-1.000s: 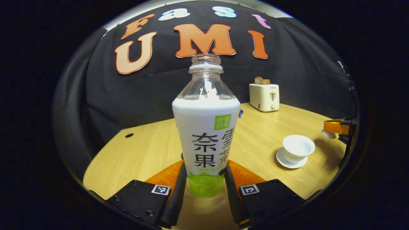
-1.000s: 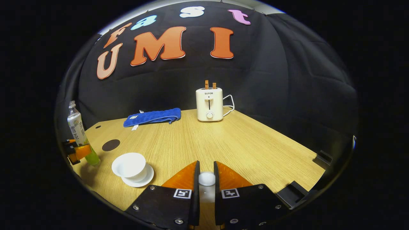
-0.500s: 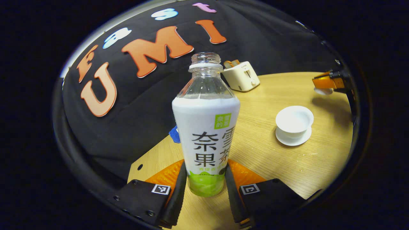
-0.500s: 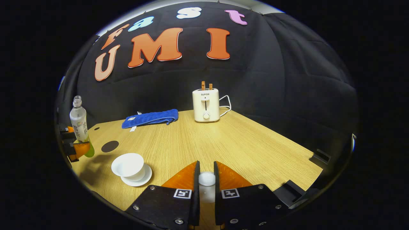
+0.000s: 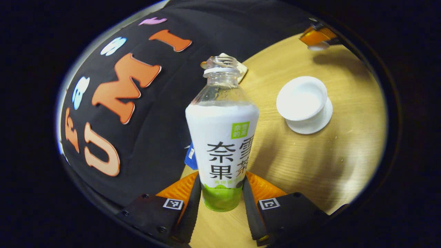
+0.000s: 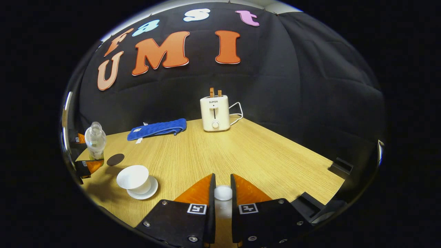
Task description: Open the teacup lid with one hand, grasp the water bottle and pour water into the teacup with the other hand; after pouring, place the water bottle on the coaster and then close the teacup lid.
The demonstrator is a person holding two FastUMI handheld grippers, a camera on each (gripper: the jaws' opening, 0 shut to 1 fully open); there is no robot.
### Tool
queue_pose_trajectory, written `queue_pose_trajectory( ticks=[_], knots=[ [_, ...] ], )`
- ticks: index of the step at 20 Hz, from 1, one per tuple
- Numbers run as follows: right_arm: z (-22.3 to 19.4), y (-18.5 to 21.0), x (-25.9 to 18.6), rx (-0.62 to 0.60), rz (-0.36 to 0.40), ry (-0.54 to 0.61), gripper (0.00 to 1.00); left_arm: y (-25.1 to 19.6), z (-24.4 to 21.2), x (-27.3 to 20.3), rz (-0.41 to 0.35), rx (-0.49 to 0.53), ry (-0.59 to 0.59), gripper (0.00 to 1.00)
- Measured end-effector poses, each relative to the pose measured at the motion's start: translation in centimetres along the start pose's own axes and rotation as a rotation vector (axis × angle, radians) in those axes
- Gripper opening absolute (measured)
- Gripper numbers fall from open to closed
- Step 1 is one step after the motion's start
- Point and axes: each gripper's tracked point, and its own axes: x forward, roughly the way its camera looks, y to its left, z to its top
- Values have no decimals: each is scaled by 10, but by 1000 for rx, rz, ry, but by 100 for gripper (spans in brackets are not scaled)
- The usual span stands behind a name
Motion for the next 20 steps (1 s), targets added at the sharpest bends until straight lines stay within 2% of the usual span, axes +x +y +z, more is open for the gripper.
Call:
queue_pose_trajectory(
  ticks=[3,4,5,16,17,20],
  knots=[
    [-1,0,-1,0,1,3,19,-17,-3,5,-50,73,22,65],
    [-1,-1,-1,0,1,4,19,-19,-4,6,-58,97,29,63],
    [-1,-1,-1,1,0,5,19,-18,-4,7,-59,127,32,65],
    [-2,-1,-3,1,6,13,19,8,11,6,-32,483,33,63],
    [-2,-1,-4,2,6,14,19,13,15,8,-24,529,23,67],
    [-2,-4,-4,8,4,17,19,21,22,5,4,617,17,67]
  ],
)
